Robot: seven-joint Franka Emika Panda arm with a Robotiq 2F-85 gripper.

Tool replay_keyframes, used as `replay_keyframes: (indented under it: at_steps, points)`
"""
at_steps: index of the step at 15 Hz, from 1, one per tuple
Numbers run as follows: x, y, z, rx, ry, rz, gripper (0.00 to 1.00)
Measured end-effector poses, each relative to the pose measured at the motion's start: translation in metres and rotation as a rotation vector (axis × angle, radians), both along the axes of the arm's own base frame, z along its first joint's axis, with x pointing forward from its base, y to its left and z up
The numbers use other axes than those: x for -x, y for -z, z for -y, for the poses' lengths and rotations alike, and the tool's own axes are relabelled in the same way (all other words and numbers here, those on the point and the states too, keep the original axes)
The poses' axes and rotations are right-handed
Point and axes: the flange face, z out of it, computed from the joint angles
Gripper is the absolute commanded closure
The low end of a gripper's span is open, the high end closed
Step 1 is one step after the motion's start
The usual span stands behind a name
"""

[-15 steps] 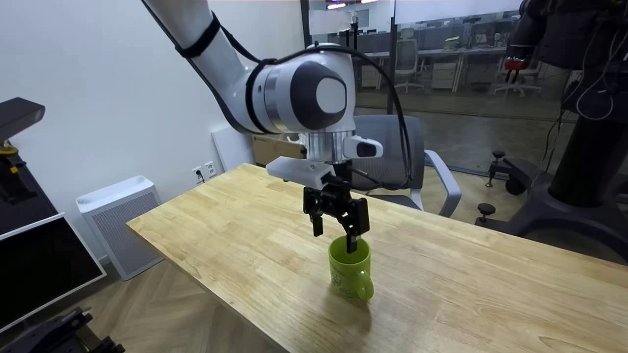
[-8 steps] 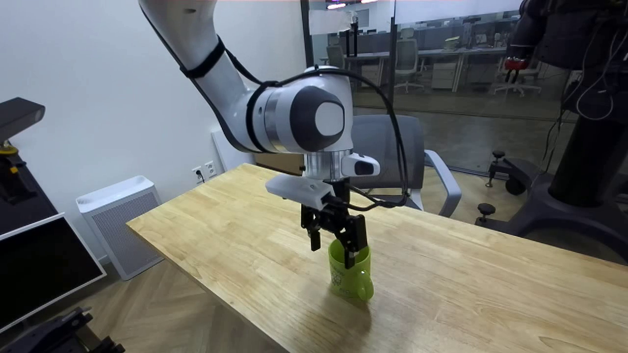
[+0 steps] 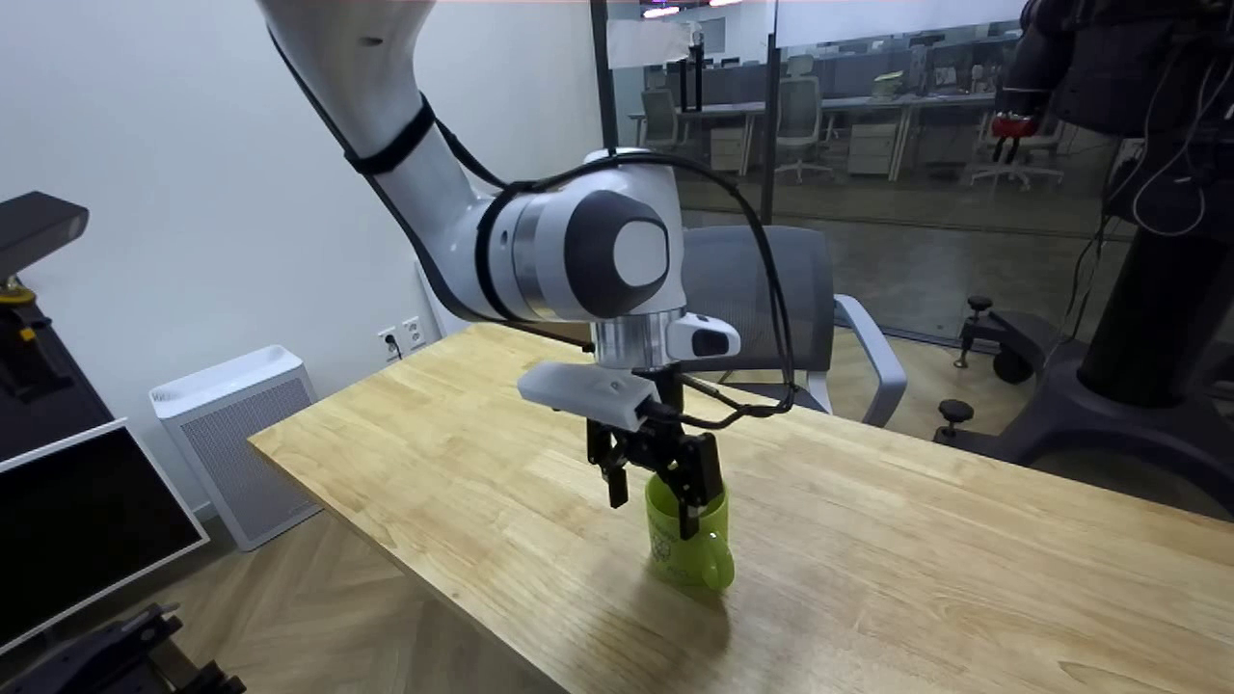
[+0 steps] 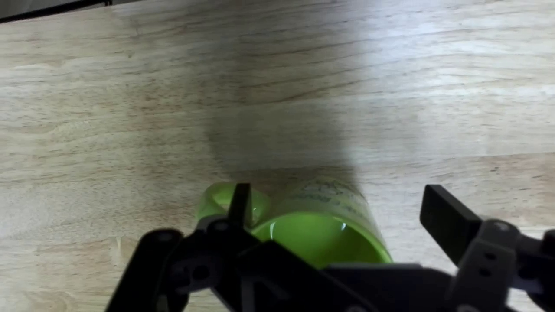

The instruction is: Move the green cup to the left

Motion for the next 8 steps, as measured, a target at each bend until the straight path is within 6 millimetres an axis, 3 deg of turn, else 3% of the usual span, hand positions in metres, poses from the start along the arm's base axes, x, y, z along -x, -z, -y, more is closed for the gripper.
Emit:
replay_keyframes:
  at_steps: [4, 8]
  points:
    - [0.002, 0.0, -0.009, 0.016, -0.032, -0.037, 0.0]
    - [-0.004, -0.02, -0.016, 0.017, -0.051, -0.017, 0.0]
